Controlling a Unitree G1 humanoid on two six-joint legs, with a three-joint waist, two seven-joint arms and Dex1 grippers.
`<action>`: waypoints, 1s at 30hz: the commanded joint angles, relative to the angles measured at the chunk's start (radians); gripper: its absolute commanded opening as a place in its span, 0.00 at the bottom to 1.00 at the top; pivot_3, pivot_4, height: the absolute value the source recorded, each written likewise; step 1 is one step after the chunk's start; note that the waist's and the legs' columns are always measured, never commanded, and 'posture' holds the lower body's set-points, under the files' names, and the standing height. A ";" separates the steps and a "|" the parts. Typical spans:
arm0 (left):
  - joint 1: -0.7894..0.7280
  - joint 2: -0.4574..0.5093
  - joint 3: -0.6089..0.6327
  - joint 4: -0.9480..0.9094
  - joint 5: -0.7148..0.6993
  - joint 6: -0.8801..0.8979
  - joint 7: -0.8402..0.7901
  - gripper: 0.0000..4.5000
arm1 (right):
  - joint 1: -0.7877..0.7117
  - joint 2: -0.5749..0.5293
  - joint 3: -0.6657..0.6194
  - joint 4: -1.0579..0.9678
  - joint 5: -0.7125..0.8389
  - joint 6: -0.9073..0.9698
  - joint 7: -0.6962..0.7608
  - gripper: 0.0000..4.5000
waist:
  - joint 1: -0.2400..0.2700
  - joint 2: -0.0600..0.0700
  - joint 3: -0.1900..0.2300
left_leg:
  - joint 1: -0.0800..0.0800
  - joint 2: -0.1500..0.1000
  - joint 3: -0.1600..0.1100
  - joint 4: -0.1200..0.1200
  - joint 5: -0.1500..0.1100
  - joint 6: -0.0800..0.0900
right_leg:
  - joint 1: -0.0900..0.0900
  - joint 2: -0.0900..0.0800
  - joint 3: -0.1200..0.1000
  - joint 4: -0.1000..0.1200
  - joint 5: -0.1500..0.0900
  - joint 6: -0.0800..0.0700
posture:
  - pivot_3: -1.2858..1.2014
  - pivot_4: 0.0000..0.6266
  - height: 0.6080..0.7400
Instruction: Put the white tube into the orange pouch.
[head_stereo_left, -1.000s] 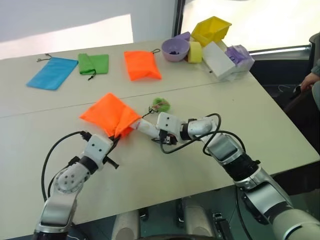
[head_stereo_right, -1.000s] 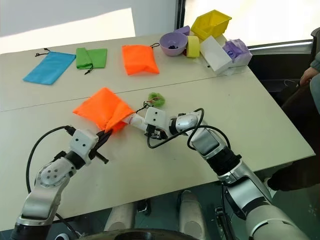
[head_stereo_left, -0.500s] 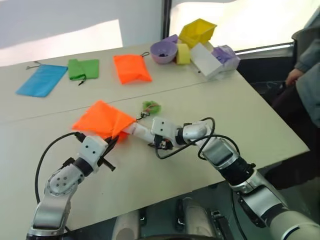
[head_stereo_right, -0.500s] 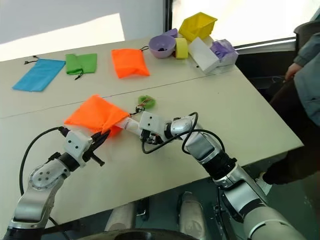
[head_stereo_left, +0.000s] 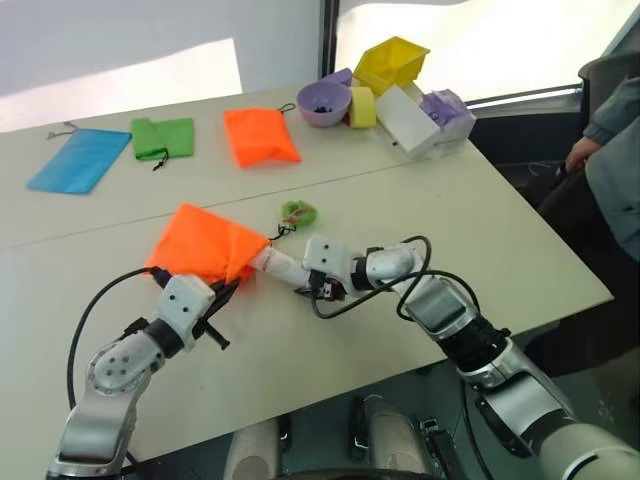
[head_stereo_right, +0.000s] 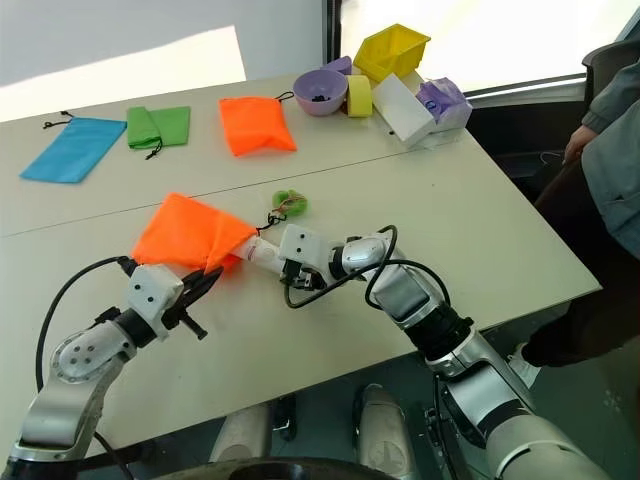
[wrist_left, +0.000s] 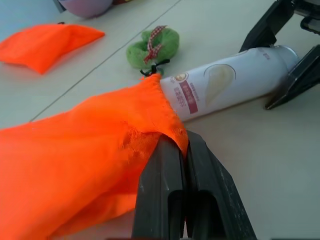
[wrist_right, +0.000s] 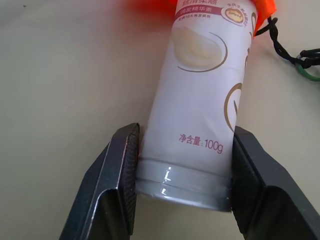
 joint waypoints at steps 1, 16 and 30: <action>0.003 0.020 0.075 -0.001 -0.030 -0.034 -0.007 0.00 | 0.007 -0.026 -0.029 -0.040 0.018 -0.054 0.027 0.41 | 0.001 0.000 0.000 | 0.000 0.000 0.000 0.000 0.000 0.000 | 0.000 0.000 0.000 0.000 0.000 0.000 | 0.52 0.24 1.00; 0.007 0.023 0.194 0.118 -0.158 -0.055 -0.055 0.00 | 0.147 -0.139 -0.230 -0.184 0.258 -0.128 0.165 0.41 | 0.004 0.000 0.001 | -0.002 0.000 0.001 0.000 0.000 0.000 | -0.003 0.000 0.002 0.000 0.000 -0.001 | 0.52 0.24 1.00; -0.060 -0.013 0.109 0.140 -0.138 -0.064 -0.053 0.00 | 0.222 -0.109 -0.371 -0.234 0.413 -0.034 0.054 0.41 | -0.003 0.004 0.003 | -0.004 -0.001 -0.001 -0.002 0.000 0.000 | 0.003 0.001 0.002 -0.005 0.005 -0.003 | 0.52 0.24 1.00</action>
